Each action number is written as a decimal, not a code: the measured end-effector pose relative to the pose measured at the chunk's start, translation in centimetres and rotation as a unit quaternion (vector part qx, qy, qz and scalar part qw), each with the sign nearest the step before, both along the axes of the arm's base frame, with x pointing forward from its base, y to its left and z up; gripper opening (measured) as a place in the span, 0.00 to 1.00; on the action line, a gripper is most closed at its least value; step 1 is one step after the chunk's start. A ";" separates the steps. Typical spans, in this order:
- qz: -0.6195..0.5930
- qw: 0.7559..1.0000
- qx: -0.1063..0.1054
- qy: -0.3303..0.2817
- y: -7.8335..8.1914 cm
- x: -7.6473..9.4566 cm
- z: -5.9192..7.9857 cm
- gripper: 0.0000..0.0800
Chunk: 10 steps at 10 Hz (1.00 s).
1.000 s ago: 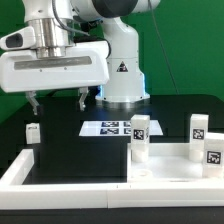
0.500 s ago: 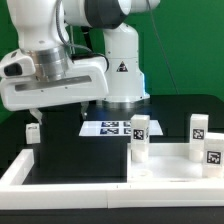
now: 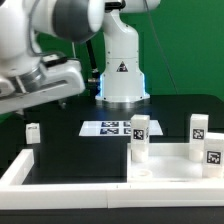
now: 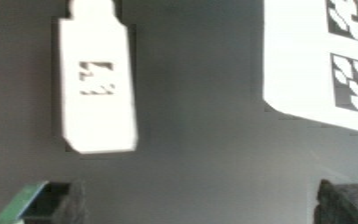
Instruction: Assemble square table
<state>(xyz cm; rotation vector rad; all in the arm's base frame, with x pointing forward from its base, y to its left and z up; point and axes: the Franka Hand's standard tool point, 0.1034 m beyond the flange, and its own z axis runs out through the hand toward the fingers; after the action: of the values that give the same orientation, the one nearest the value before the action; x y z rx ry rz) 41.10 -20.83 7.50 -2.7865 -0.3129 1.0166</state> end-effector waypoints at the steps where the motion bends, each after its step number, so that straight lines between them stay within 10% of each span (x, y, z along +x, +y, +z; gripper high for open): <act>1: 0.019 1.000 0.002 0.006 -1.0 0.1 -0.2 0.81; 10: 0.074 0.996 -0.030 0.027 -1.5 -0.6 -3.2 0.81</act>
Offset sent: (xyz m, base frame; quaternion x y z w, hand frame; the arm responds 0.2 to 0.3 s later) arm 0.0000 0.0000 0.0000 0.0000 0.0000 0.0000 1.0000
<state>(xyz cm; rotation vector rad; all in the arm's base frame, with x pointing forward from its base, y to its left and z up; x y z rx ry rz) 40.50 -22.35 4.30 -2.8175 -0.4977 1.1495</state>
